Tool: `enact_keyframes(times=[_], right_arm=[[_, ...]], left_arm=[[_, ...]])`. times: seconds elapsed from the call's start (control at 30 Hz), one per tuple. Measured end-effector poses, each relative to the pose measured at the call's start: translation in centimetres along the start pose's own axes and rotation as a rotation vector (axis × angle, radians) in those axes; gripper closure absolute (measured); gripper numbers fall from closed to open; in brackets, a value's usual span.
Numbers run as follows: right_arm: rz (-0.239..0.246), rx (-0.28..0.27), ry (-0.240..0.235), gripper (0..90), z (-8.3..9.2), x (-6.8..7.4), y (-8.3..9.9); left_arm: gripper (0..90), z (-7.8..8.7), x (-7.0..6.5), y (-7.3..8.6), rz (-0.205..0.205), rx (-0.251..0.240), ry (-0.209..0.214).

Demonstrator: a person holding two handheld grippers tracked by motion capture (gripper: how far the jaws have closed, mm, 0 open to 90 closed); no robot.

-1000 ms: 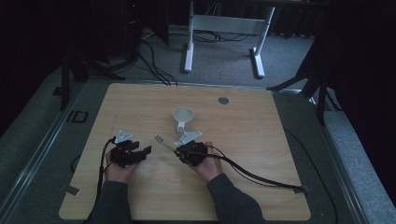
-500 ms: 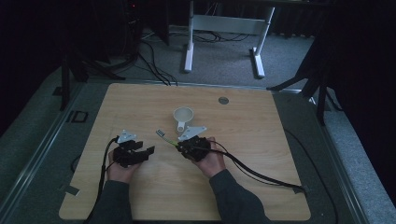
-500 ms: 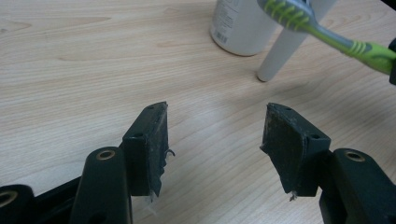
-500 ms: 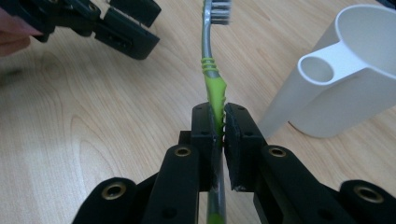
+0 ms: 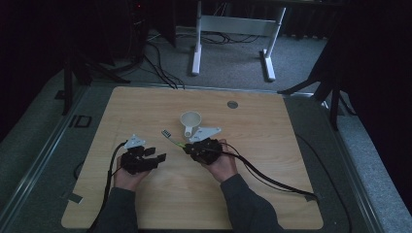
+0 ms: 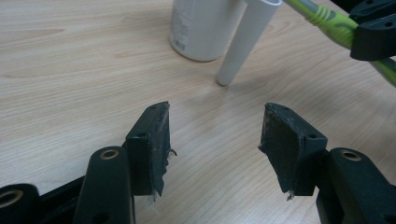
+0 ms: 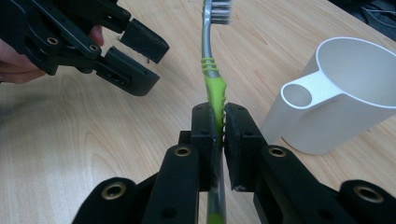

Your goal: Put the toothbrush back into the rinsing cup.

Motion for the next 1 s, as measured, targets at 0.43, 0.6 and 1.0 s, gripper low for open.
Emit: enact_keyframes(times=[0.43, 0.6, 1.0], right_arm=[[-0.064, -0.076, -0.061, 82.4, 1.4, -1.0, 0.0], [-0.060, -0.096, -0.064, 82.4, 2.2, -1.5, -0.1], [-0.023, -0.126, -0.081, 82.4, 2.6, -1.3, -0.5]], left_arm=[[47.3, 0.9, -2.0, -1.3, -0.003, -0.042, 0.147], [48.0, 0.9, -2.6, -2.0, -0.021, -0.048, 0.180], [48.4, 1.3, -4.5, -4.2, -0.067, -0.088, 0.233]])
Point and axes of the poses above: each handheld gripper's, and its own axes: z roughly backward along the jaws, y roughly out of its underside, x roughly to its left, the point moved 10 cm from there along -z, roughly forward along the jaws, and after that the axes turned 4 degrees about z, right-handed, at the moved point
